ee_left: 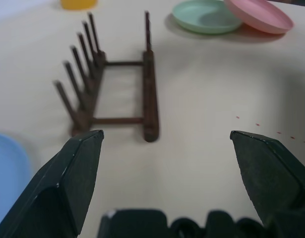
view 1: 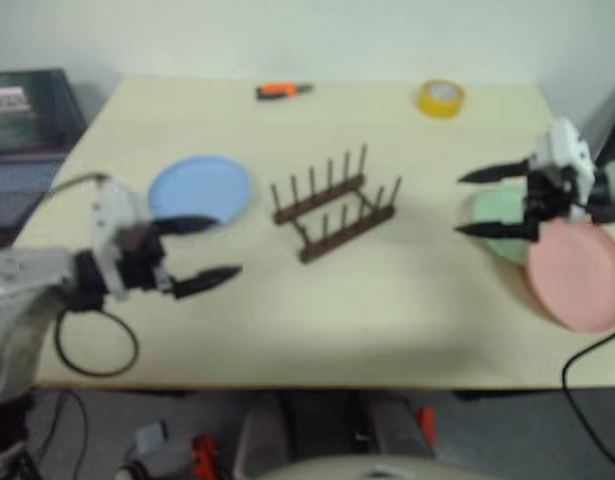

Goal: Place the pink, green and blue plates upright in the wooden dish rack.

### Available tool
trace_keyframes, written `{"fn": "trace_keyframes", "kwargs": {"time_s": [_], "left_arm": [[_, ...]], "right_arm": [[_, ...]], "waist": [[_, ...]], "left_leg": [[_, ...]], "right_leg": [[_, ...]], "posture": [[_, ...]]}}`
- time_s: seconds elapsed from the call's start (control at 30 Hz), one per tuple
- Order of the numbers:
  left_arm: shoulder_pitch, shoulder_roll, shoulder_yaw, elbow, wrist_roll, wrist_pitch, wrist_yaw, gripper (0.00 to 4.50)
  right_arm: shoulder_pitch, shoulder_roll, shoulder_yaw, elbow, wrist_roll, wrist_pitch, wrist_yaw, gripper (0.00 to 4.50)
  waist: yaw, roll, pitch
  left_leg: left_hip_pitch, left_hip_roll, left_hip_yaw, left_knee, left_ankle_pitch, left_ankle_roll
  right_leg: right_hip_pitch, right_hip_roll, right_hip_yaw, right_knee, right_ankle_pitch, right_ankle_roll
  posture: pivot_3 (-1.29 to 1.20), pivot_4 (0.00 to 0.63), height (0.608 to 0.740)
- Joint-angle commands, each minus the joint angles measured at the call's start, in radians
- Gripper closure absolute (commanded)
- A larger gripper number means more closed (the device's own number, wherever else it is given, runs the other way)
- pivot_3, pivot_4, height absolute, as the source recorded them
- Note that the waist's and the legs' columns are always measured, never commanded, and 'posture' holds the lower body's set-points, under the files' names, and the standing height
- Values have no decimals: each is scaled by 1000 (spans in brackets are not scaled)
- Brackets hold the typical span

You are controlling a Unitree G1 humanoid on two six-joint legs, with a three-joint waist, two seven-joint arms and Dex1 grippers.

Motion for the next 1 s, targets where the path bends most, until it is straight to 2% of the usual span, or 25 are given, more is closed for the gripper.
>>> {"fn": "trace_keyframes", "kwargs": {"time_s": [0.03, 0.2, 0.37, 0.6, 0.7, 0.8, 1.0], "left_arm": [[-36, 16, 14, -41, -7, -9, 11, 0], [-56, 6, -22, -15, 36, -34, 20, 0], [-66, -38, -141, 3, 115, -73, 37, 0], [-146, -204, -276, 158, 291, -212, 160, 0], [-158, -292, -307, 222, 308, -245, 190, 0], [-161, -350, -378, 279, 375, -294, 201, 0], [-226, -438, -434, 452, 454, -386, 219, 0]], "right_arm": [[-6, -45, -61, -8, 12, 0, 0, 30], [23, -39, -63, 4, 1, -4, -31, 30], [50, -56, -86, -15, 15, 4, -42, 30], [138, -79, -148, -127, 59, 67, -57, 30], [190, -81, -175, -191, 82, 100, -79, 30], [227, -82, -198, -255, 102, 132, -103, 30], [274, -79, -218, -343, 136, 184, -147, 30]], "waist": [[0, 0, 0], [-2, 0, 0], [-1, 0, 0], [5, 0, 0], [3, 0, 0], [2, 0, 0], [4, 0, 0]], "left_leg": [[0, 0, 0, 0, 0, 0], [2, 0, 0, 0, 0, 0], [1, -1, 0, 0, 0, 0], [1, -1, -1, 1, 0, 0], [1, -1, 0, 1, 0, 0], [1, -1, 0, 1, 0, 0], [1, -1, -2, 3, 0, 0]], "right_leg": [[0, 0, 0, 0, 0, 0], [1, 0, 0, 0, 0, 0], [1, 2, 0, 0, 0, 0], [2, 4, 0, 0, 0, 1], [2, 4, 1, 0, 1, 1], [2, 4, 1, 0, 1, 2], [3, 4, 0, 0, 1, 2]], "posture": [[0, 150, 740], [0, 150, 740], [0, 150, 740], [0, 150, 740], [0, 150, 740], [0, 150, 740], [0, 150, 740]]}}
